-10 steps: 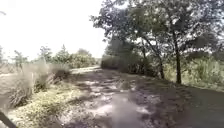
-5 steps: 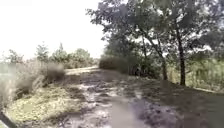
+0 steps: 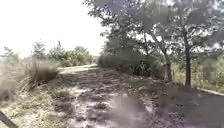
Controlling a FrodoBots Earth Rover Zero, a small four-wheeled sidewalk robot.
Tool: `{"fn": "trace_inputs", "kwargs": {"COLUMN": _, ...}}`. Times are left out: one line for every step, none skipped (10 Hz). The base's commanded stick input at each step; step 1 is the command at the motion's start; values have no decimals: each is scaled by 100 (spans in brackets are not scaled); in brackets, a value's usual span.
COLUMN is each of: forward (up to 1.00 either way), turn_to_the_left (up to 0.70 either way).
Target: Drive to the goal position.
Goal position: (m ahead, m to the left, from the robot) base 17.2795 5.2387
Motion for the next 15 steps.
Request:
{"fn": "trace_inputs", "kwargs": {"forward": 85, "turn_to_the_left": 0}}
{"fn": "trace_inputs", "kwargs": {"forward": 85, "turn_to_the_left": 0}}
{"fn": "trace_inputs", "kwargs": {"forward": 85, "turn_to_the_left": 0}}
{"fn": "trace_inputs", "kwargs": {"forward": 85, "turn_to_the_left": 0}}
{"fn": "trace_inputs", "kwargs": {"forward": 85, "turn_to_the_left": 0}}
{"fn": "trace_inputs", "kwargs": {"forward": 85, "turn_to_the_left": 0}}
{"fn": "trace_inputs", "kwargs": {"forward": 85, "turn_to_the_left": 4}}
{"fn": "trace_inputs", "kwargs": {"forward": 85, "turn_to_the_left": 8}}
{"fn": "trace_inputs", "kwargs": {"forward": 85, "turn_to_the_left": 34}}
{"fn": "trace_inputs", "kwargs": {"forward": 85, "turn_to_the_left": 34}}
{"fn": "trace_inputs", "kwargs": {"forward": 85, "turn_to_the_left": 34}}
{"fn": "trace_inputs", "kwargs": {"forward": 85, "turn_to_the_left": 22}}
{"fn": "trace_inputs", "kwargs": {"forward": 85, "turn_to_the_left": 3}}
{"fn": "trace_inputs", "kwargs": {"forward": 85, "turn_to_the_left": 6}}
{"fn": "trace_inputs", "kwargs": {"forward": 85, "turn_to_the_left": 27}}
